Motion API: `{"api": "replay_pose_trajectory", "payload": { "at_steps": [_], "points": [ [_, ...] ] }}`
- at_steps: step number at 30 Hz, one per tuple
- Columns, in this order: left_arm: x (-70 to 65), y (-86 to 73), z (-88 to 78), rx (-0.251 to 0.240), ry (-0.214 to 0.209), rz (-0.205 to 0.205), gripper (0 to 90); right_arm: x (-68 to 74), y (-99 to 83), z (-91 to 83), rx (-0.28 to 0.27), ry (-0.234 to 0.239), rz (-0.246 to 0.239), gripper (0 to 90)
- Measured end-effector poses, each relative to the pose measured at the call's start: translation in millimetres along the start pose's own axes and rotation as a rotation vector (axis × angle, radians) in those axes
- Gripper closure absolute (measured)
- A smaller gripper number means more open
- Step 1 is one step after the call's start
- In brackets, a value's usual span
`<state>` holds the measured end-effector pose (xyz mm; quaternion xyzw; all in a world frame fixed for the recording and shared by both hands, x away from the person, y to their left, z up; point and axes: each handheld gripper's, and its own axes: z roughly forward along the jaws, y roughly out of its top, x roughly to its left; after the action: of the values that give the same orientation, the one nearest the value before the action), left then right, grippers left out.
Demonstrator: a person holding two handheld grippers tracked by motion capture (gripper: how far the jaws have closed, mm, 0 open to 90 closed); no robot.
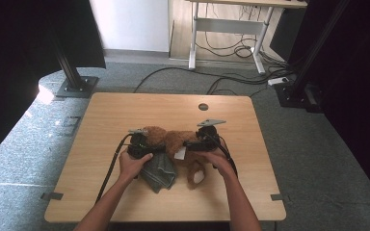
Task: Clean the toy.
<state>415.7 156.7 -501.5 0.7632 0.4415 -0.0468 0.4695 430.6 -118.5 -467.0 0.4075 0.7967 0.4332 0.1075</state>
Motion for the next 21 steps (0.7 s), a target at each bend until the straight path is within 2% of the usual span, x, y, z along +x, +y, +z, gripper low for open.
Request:
{"api": "replay_pose_trajectory", "payload": {
  "at_steps": [2, 3, 6, 11, 13, 17, 21],
  "points": [
    [1.1, -1.3, 0.0, -0.004, -0.005, -0.005, 87.2, -5.6, -4.7, 6.1, 0.007, 0.039, 0.053, 22.2],
    [1.4, -2.0, 0.1, -0.004, -0.01, -0.01, 87.3, -7.2, -7.6, 6.6, 0.001, 0.054, 0.062, 25.0],
    [1.2, -5.4, -0.6, -0.002, -0.017, -0.01, 87.3, -6.0, -16.2, 5.3, -0.007, 0.078, 0.049, 35.0],
    [-1.5, -9.7, -8.5, -0.007, -0.032, -0.015, 86.5, 4.2, -27.1, 0.8, -0.058, 0.071, -0.023, 54.6],
    [-4.8, -9.0, -16.2, -0.01, -0.042, -0.009, 85.8, 9.2, -30.8, -2.1, -0.086, 0.071, -0.062, 59.1],
    [-17.6, 0.8, -46.5, -0.061, -0.066, 0.029, 85.1, 16.8, -40.1, -7.9, -0.148, 0.064, -0.147, 63.5],
    [-35.4, 22.0, -82.7, -0.142, -0.094, 0.067, 85.0, 25.0, -48.1, -12.6, -0.18, 0.063, -0.22, 64.1]
  ]
}}
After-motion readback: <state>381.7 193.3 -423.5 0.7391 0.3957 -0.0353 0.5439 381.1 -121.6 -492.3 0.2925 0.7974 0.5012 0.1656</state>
